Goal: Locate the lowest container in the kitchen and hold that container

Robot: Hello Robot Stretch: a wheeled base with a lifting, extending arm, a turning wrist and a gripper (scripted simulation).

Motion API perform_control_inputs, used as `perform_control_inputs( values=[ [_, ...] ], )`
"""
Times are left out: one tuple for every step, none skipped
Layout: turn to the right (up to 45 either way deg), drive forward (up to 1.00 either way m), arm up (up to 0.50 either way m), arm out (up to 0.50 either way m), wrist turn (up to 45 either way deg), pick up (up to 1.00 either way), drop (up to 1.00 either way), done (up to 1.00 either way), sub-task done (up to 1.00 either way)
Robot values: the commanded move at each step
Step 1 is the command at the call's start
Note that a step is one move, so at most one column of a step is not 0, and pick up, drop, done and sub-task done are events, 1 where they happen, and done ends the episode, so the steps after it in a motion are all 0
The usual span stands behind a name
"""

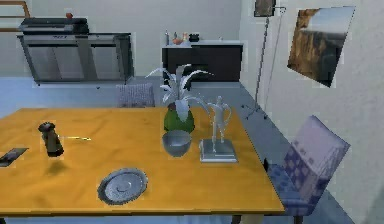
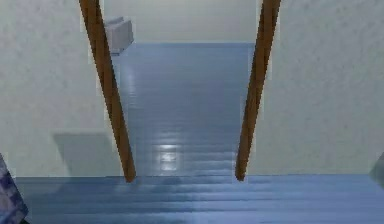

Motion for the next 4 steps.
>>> perform_control_inputs(
  values=[
    [21.0, 0.0, 0.0, 0.0, 0.0, 0.0, 0.0, 0.0, 0.0],
    [0.0, 0.35, 0.0, 0.0, 0.0, 0.0, 0.0, 0.0, 0.0],
    [-45.0, 0.0, 0.0, 0.0, 0.0, 0.0, 0.0, 0.0, 0.0],
    [-45.0, 0.0, 0.0, 0.0, 0.0, 0.0, 0.0, 0.0, 0.0]
  ],
)
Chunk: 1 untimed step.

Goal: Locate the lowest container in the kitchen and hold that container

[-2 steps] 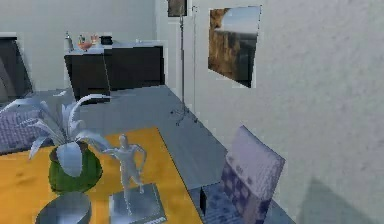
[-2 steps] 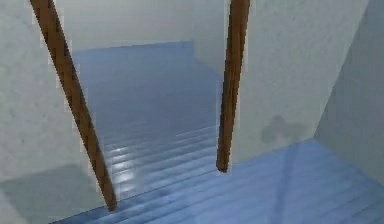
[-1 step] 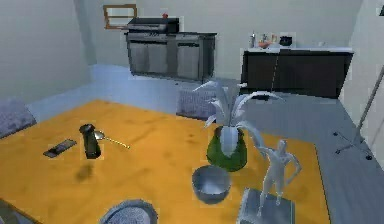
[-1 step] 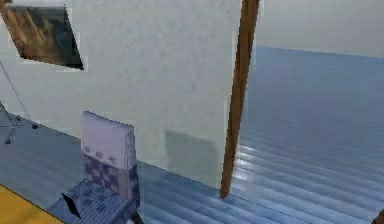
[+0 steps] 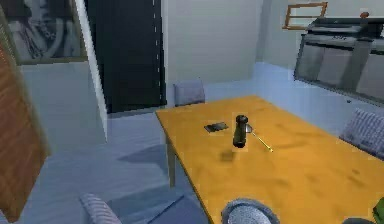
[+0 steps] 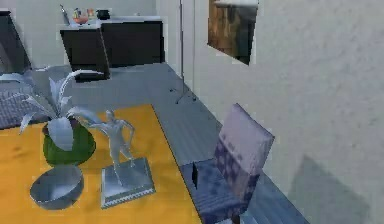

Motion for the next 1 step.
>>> perform_control_inputs(
  values=[
    [-33.0, 0.0, 0.0, 0.0, 0.0, 0.0, 0.0, 0.0, 0.0]
  ],
)
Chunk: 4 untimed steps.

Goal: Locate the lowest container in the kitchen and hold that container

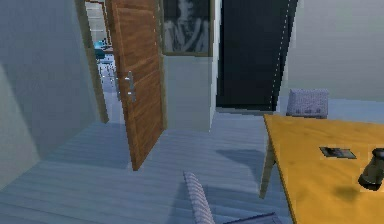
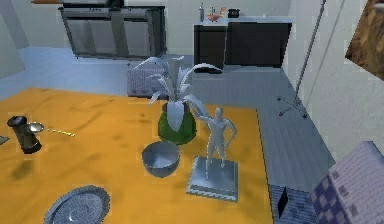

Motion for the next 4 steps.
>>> perform_control_inputs(
  values=[
    [0.0, 0.0, 0.5, 0.0, 0.0, 0.0, 0.0, 0.0, 0.0],
    [0.0, 0.0, 0.38, 0.0, 0.0, 0.0, 0.0, 0.0, 0.0],
    [0.0, 0.0, 0.0, 0.26, 0.0, 0.0, 0.0, 0.0, 0.0],
    [0.0, 0.0, 0.0, 0.0, 45.0, 0.0, 0.0, 0.0, 0.0]
  ],
)
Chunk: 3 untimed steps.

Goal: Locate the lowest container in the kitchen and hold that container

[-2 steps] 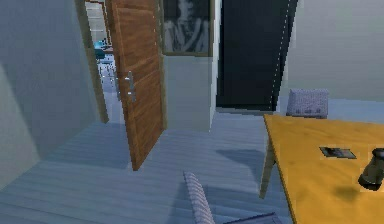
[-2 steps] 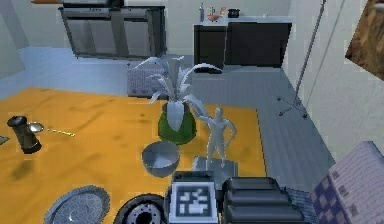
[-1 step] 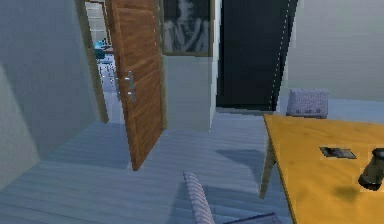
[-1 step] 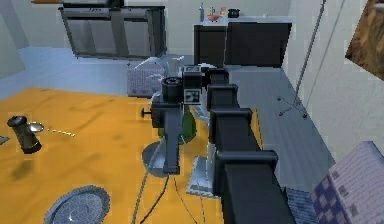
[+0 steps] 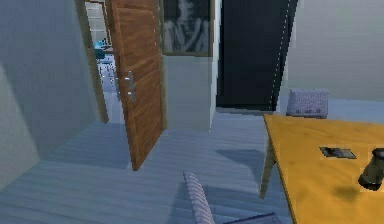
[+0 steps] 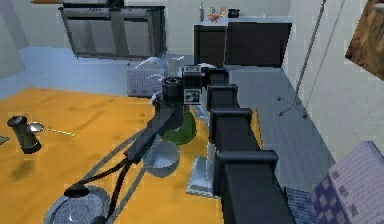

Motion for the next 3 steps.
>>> perform_control_inputs(
  values=[
    [0.0, 0.0, 0.0, 0.0, 45.0, 0.0, 0.0, 0.0, 0.0],
    [0.0, 0.0, 0.0, 0.0, 45.0, 0.0, 0.0, 0.0, 0.0],
    [0.0, 0.0, 0.0, 0.0, 21.0, 0.0, 0.0, 0.0, 0.0]
  ],
)
